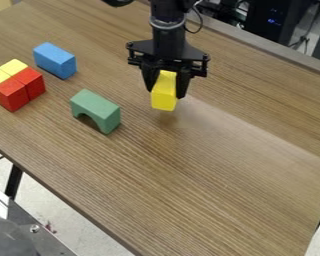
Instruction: Pick the yellow rectangle next to the green one and put it in the middle of the table.
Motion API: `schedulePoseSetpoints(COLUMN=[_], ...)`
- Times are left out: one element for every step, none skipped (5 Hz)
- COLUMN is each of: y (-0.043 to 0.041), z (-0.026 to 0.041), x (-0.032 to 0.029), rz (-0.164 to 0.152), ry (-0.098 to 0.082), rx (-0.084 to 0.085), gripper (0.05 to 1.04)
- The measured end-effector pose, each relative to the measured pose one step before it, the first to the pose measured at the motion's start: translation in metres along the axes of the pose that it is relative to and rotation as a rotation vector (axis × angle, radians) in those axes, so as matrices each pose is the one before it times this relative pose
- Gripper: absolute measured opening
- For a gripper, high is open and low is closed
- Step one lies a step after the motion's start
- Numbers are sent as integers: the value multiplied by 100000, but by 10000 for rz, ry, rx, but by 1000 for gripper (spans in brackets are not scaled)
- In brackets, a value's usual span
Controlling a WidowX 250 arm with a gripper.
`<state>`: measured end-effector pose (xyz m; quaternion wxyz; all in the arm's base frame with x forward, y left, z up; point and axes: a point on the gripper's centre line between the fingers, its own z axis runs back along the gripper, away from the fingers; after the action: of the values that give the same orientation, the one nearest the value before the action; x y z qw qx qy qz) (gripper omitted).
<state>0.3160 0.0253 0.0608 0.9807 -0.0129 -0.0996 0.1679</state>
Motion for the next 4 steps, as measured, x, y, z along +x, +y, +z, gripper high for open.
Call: schedulePoseSetpoints(y=[-868,-353,-527,-237], z=[-84,-1162,-226,-379], x=[405,32,502,-53], rz=[-575,-706,-887,-501], ry=[-353,19,-337,-89], rx=[-162,-108,-181,-24], gripper=[571,571,571,571])
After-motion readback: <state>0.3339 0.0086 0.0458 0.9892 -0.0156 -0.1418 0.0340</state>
